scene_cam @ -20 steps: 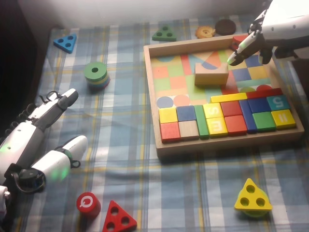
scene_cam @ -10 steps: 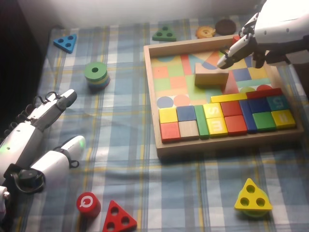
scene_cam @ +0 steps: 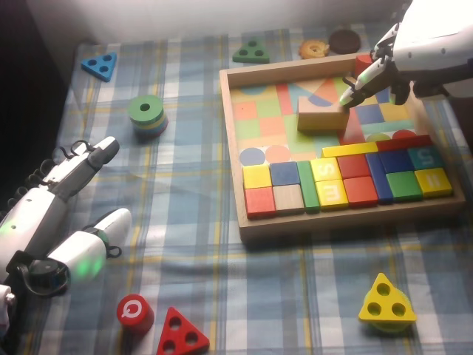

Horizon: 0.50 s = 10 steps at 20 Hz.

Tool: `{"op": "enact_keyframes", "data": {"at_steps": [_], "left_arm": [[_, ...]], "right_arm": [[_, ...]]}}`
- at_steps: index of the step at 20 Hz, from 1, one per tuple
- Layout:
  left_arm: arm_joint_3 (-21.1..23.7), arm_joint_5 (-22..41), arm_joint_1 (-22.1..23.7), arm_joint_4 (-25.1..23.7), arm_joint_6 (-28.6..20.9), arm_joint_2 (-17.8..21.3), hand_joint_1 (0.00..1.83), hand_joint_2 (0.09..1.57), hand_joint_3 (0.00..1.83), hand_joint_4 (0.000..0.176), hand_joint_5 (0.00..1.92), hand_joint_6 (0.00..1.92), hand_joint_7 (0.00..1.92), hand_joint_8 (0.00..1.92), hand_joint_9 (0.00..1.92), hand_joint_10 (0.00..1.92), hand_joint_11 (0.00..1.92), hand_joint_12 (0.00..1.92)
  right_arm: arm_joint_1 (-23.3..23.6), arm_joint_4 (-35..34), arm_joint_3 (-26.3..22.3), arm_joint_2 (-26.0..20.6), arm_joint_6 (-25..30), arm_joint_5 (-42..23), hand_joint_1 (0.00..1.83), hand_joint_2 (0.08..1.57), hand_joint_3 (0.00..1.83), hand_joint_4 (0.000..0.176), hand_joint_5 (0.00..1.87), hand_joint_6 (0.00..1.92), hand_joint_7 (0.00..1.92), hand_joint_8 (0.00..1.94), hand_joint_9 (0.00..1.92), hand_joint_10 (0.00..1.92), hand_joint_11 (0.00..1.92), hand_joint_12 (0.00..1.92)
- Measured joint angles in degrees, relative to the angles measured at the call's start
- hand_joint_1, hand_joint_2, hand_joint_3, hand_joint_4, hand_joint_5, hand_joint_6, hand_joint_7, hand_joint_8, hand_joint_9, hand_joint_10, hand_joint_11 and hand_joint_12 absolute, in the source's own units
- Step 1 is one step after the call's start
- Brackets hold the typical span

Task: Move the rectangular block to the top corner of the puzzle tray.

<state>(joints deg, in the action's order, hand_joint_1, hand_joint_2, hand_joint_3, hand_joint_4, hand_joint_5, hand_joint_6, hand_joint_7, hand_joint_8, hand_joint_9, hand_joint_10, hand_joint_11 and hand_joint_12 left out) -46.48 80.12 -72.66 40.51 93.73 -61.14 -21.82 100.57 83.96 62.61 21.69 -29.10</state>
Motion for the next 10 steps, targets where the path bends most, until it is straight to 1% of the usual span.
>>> {"op": "enact_keyframes", "data": {"at_steps": [1,2,4,5,6,7,8,9,10], "left_arm": [[0.00,0.00,-0.02,0.02,0.00,0.00,0.70,1.35,0.00,0.098,0.25,0.00,0.07,0.00,0.02,0.00,0.00,0.00],[0.00,0.00,-0.02,-0.02,0.00,0.00,0.70,1.35,0.00,0.106,0.24,0.00,0.07,0.00,0.01,0.00,0.00,0.00],[0.00,0.00,-0.02,0.02,0.00,0.00,0.71,1.35,0.00,0.111,0.24,0.00,0.06,0.00,0.02,0.00,0.00,0.00],[0.00,0.02,0.00,0.02,0.00,0.00,0.68,1.35,0.00,0.105,0.23,0.00,0.06,0.00,0.01,0.00,0.00,0.00],[0.00,0.00,-0.02,-0.02,0.02,0.00,0.67,1.35,0.00,0.103,0.23,0.00,0.06,0.00,0.02,0.00,0.00,0.00],[0.02,0.00,-0.02,-0.04,0.00,0.00,0.67,1.35,0.00,0.103,0.23,0.00,0.06,0.00,0.02,0.00,0.00,0.00],[0.00,0.00,-0.02,-0.02,0.00,0.00,0.67,1.35,0.00,0.110,0.24,0.00,0.06,0.00,0.01,0.00,0.00,0.00],[0.00,0.00,-0.02,-0.02,0.00,0.00,0.67,1.35,0.00,0.113,0.24,0.00,0.07,0.01,0.02,0.01,0.00,0.00],[0.00,-0.02,-0.02,0.02,0.00,0.00,0.67,1.35,0.00,0.113,0.24,0.00,0.06,0.00,0.02,0.00,0.00,0.00]], "right_arm": [[0.00,-0.02,0.15,0.00,0.00,-0.04,1.47,1.23,0.00,0.049,0.53,0.00,1.20,1.94,1.43,1.92,1.51,1.92],[0.00,-0.02,0.33,0.00,0.00,-0.07,1.48,1.22,0.00,0.048,0.54,0.01,1.20,1.94,1.43,1.92,1.51,1.92],[0.00,0.04,0.61,-0.02,0.00,0.31,1.49,1.21,0.00,0.066,0.56,0.01,1.20,1.94,1.43,1.92,1.50,1.92],[0.00,0.33,0.74,0.00,-0.02,0.50,1.51,1.20,0.00,0.043,0.55,0.00,1.20,1.94,1.41,1.92,1.49,1.92],[0.00,0.59,0.85,0.00,0.00,0.57,1.50,1.20,0.00,0.049,0.55,0.00,1.20,1.94,1.40,1.92,1.49,1.92],[0.00,0.87,0.85,0.00,-0.02,0.70,1.50,1.20,0.00,0.049,0.55,0.00,1.20,1.94,1.40,1.92,1.49,1.92],[0.00,1.14,0.94,0.00,0.00,0.74,1.52,1.19,0.00,0.031,0.55,0.00,1.22,1.94,1.43,1.92,1.52,1.92],[0.00,1.33,0.96,0.00,0.00,0.79,1.52,1.18,0.00,0.030,0.57,0.00,1.23,1.94,1.43,1.92,1.52,1.92],[0.00,1.53,0.96,0.00,0.00,0.85,1.52,1.19,0.00,0.047,0.56,0.00,1.19,1.94,1.38,1.92,1.46,1.92]]}}
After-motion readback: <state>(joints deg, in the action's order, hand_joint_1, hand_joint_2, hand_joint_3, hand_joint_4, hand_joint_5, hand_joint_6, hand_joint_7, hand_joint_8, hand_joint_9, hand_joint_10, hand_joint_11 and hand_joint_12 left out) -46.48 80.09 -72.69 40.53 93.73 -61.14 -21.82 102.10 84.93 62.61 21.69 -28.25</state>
